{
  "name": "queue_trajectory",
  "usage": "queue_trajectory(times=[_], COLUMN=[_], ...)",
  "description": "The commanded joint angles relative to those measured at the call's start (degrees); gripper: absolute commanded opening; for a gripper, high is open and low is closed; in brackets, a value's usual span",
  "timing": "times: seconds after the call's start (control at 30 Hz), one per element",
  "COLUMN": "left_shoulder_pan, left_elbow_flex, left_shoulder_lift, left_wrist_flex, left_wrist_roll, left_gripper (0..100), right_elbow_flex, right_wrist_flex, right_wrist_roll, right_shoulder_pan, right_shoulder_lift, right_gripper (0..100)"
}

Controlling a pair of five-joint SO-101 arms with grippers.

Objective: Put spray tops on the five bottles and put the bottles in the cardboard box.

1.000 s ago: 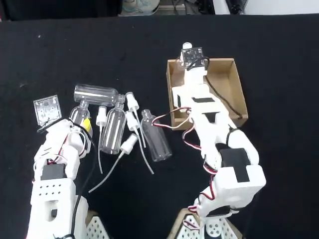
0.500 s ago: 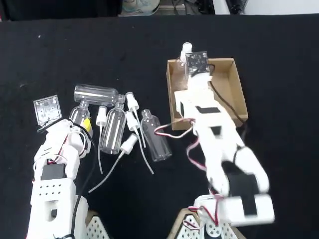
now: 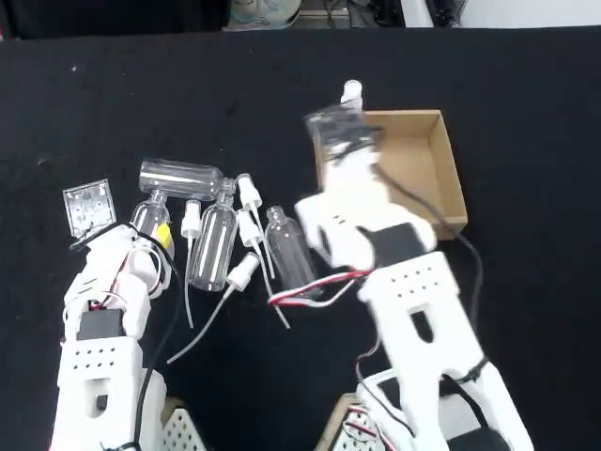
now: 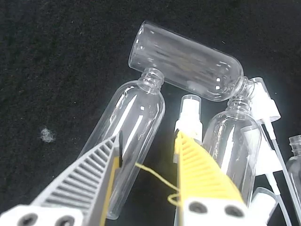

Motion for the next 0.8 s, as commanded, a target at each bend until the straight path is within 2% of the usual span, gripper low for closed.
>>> queue_trajectory(times=[0.0,0.13,0.33,0.6,0.77], left_shoulder_pan=[-0.66,-0.75,-0.75,-0.75,-0.75], left_elbow_flex=[-0.75,-0.75,-0.75,-0.48,-0.57], left_shoulder_lift=[-1.05,-1.05,-1.05,-1.05,-1.05], left_wrist_flex=[-1.05,-1.05,-0.88,-0.97,-0.7], left_wrist_roll=[0.18,0.18,0.09,0.09,0.0], left_gripper=[19,19,19,19,19], right_elbow_flex=[-5.58,-7.69,-14.2,-22.9,-25.89], right_wrist_flex=[3.78,4.31,7.03,12.13,12.31], right_wrist_roll=[-0.53,-0.62,-0.62,-5.98,-6.24], right_shoulder_pan=[-6.77,-8.53,-8.7,-8.62,-9.05], right_shoulder_lift=[2.51,9.98,20.7,33.01,38.02], right_gripper=[6.8,16.5,16.6,17.1,17.1])
